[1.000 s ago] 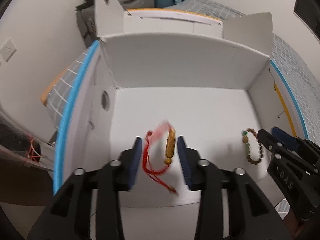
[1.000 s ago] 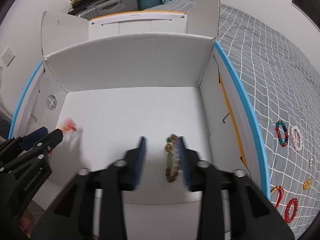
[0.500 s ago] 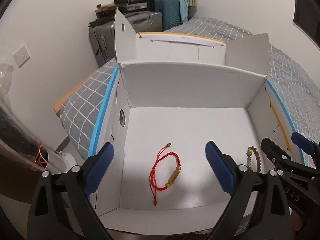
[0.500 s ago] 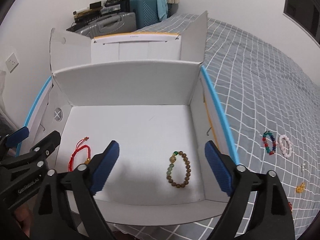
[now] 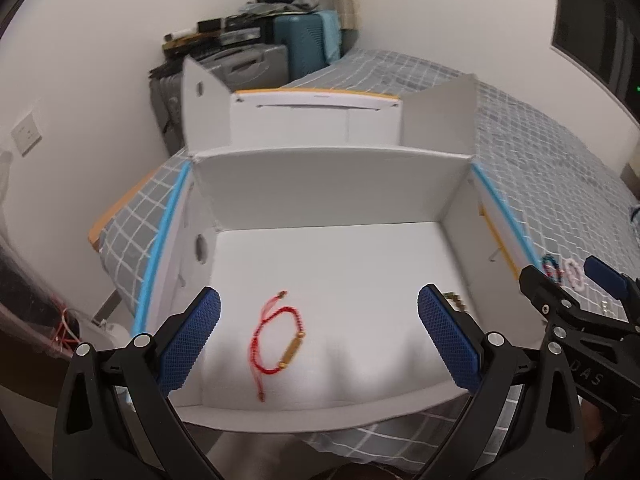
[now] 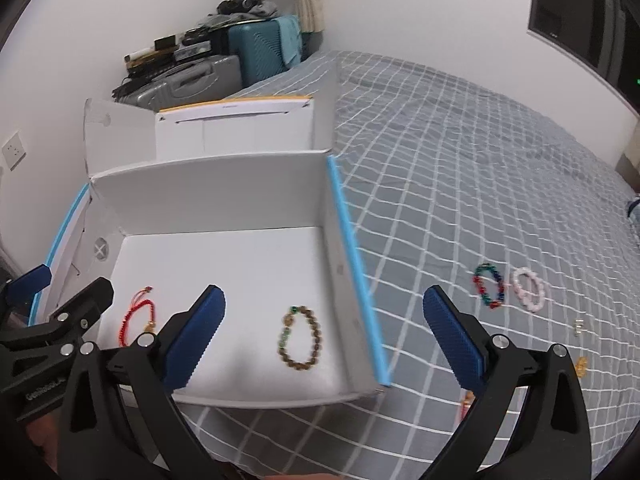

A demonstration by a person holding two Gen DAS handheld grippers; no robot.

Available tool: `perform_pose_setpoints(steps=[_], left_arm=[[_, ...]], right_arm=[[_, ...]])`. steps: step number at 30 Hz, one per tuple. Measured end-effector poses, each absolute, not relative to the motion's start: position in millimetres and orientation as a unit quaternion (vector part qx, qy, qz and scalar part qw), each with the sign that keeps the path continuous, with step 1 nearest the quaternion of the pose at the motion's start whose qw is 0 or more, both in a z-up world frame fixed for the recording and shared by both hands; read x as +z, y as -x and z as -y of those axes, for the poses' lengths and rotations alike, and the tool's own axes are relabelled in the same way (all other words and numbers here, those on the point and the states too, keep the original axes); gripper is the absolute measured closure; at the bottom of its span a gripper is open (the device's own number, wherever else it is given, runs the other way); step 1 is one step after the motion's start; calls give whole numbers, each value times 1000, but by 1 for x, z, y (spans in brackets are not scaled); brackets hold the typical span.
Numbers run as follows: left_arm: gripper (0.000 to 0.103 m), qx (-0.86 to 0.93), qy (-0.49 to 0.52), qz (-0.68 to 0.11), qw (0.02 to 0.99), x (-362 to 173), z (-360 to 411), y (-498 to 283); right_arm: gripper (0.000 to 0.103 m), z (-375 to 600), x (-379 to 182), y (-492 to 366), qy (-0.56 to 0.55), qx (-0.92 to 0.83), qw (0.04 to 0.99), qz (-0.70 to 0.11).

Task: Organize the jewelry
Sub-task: 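Move both tools back over the remaining bracelets on the bed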

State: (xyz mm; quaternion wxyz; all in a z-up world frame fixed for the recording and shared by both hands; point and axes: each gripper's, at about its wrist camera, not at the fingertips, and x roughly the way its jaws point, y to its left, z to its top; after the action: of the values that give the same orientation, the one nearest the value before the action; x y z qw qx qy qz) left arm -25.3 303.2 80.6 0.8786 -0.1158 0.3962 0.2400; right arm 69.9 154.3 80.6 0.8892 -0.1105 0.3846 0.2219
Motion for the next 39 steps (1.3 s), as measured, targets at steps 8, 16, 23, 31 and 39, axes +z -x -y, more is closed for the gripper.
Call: perform_pose_setpoints(steps=[8, 16, 23, 31, 39], left_arm=[[6, 193, 96, -385, 897, 93, -251, 9], [6, 149, 71, -382, 909, 98, -192, -13], [6, 109, 55, -384, 915, 95, -139, -31], [6, 63, 30, -392, 917, 82, -79, -53], [6, 18, 11, -412, 911, 43, -28, -82]], right_arm=[[8, -91, 94, -74, 98, 185, 903, -374], [8, -21, 97, -82, 77, 140, 912, -377], [8, 38, 91, -89, 60, 101, 915, -385], [8, 106, 81, -101, 38, 57, 919, -388], [8, 169, 41, -128, 17, 6, 913, -408]])
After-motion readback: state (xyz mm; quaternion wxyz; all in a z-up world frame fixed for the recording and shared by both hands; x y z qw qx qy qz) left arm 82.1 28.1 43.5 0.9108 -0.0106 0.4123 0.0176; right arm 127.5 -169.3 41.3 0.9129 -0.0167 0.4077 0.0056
